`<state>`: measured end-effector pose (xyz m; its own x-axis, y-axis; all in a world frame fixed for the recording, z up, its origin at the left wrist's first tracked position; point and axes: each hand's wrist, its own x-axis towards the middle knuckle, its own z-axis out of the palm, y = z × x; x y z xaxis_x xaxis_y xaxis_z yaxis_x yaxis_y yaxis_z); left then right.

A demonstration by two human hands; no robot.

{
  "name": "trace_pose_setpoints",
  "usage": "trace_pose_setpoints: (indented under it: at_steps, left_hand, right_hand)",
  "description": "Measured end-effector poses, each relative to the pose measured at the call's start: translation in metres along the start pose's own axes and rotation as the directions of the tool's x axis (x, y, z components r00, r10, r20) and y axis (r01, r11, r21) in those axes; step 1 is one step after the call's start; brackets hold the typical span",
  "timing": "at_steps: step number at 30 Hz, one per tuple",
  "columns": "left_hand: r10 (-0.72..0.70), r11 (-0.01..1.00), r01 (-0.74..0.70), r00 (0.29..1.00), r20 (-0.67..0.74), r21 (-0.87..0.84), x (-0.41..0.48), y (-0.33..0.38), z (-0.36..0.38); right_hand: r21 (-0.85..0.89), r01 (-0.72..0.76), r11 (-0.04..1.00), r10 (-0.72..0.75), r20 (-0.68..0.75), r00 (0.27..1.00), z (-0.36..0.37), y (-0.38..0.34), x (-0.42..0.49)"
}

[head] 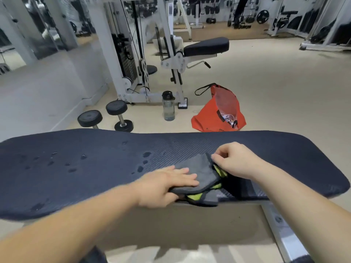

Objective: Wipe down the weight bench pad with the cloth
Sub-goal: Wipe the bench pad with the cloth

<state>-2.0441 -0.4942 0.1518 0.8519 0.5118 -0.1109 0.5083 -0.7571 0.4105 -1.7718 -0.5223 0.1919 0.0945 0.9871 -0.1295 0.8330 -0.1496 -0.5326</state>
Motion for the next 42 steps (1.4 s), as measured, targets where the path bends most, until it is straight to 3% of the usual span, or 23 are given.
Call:
trace_pose_setpoints:
  at_steps: [5, 8, 10, 12, 14, 16, 17, 19, 22, 25, 27, 29, 31, 33, 35, 37, 40, 42]
  left_hand:
    - [-0.315, 0.949, 0.310, 0.930, -0.188, -0.057, -0.007, -0.030, -0.015]
    - [-0.173, 0.984, 0.178, 0.975, -0.138, 0.027, -0.020, -0.012, 0.002]
    - [-0.075, 0.997, 0.075, 0.997, -0.035, -0.006, -0.029, -0.028, -0.013]
    - [-0.115, 0.991, 0.113, 0.993, -0.012, -0.068, -0.024, -0.058, -0.030]
    - [-0.284, 0.958, 0.273, 0.943, -0.175, -0.088, -0.007, -0.079, -0.035]
    - [-0.464, 0.883, 0.460, 0.819, -0.337, -0.097, 0.017, -0.075, -0.026]
    - [-0.488, 0.867, 0.489, 0.790, -0.370, -0.099, 0.025, -0.067, -0.017]
    - [-0.375, 0.924, 0.377, 0.858, -0.352, -0.067, 0.030, -0.050, -0.003]
    - [-0.167, 0.984, 0.153, 0.971, -0.168, -0.093, 0.018, -0.067, -0.022]
    - [-0.257, 0.964, 0.242, 0.953, -0.159, -0.106, 0.036, -0.113, -0.046]
    - [-0.422, 0.905, 0.419, 0.865, -0.272, -0.073, 0.058, -0.119, -0.045]
    - [-0.500, 0.860, 0.505, 0.802, -0.327, -0.076, 0.076, -0.104, -0.036]
    - [-0.444, 0.891, 0.450, 0.841, -0.310, -0.056, 0.071, -0.079, -0.024]
    - [-0.274, 0.959, 0.282, 0.919, -0.284, -0.010, 0.046, -0.063, -0.015]
    - [-0.115, 0.993, 0.116, 0.981, -0.159, -0.005, 0.017, -0.069, -0.022]
    - [-0.108, 0.994, 0.105, 0.989, -0.097, -0.033, 0.007, -0.091, -0.032]
    - [-0.367, 0.930, 0.352, 0.878, -0.307, -0.104, 0.023, -0.092, -0.031]
    - [-0.462, 0.883, 0.457, 0.808, -0.366, -0.105, 0.035, -0.061, -0.014]
  right_hand:
    - [0.040, 0.002, 0.999, -0.002, 0.001, 1.000, 0.014, -0.018, 0.009]
    - [-0.003, 0.031, 1.000, -0.030, 0.038, 0.999, 0.023, -0.025, 0.022]
    - [0.000, 0.053, 0.999, -0.053, 0.011, 0.999, 0.025, -0.029, 0.035]
    - [0.038, 0.097, 0.995, -0.096, -0.029, 0.995, 0.028, -0.035, 0.047]
    - [0.013, 0.145, 0.989, -0.144, -0.047, 0.988, 0.034, -0.042, 0.057]
    - [-0.028, 0.146, 0.989, -0.147, -0.033, 0.989, 0.042, -0.045, 0.064]
    - [-0.058, 0.133, 0.989, -0.135, -0.025, 0.991, 0.044, -0.046, 0.067]
    - [-0.120, 0.099, 0.988, -0.104, -0.040, 0.994, 0.046, -0.046, 0.073]
    - [-0.218, 0.058, 0.974, -0.074, -0.066, 0.995, 0.045, -0.048, 0.080]
    - [-0.242, 0.086, 0.966, -0.093, -0.018, 0.995, 0.046, -0.049, 0.084]
    - [-0.267, 0.116, 0.957, -0.113, 0.028, 0.993, 0.047, -0.047, 0.084]
    - [-0.239, 0.113, 0.964, -0.113, 0.014, 0.993, 0.045, -0.044, 0.084]
    - [-0.176, 0.093, 0.980, -0.105, -0.059, 0.993, 0.039, -0.041, 0.085]
    - [-0.112, 0.080, 0.991, -0.094, -0.133, 0.987, 0.032, -0.037, 0.084]
    - [-0.078, 0.093, 0.993, -0.105, -0.169, 0.980, 0.028, -0.036, 0.083]
    - [-0.064, 0.115, 0.991, -0.123, -0.148, 0.981, 0.027, -0.038, 0.079]
    - [-0.042, 0.167, 0.985, -0.171, -0.107, 0.979, 0.031, -0.044, 0.071]
    - [-0.042, 0.194, 0.980, -0.197, -0.096, 0.976, 0.031, -0.051, 0.067]
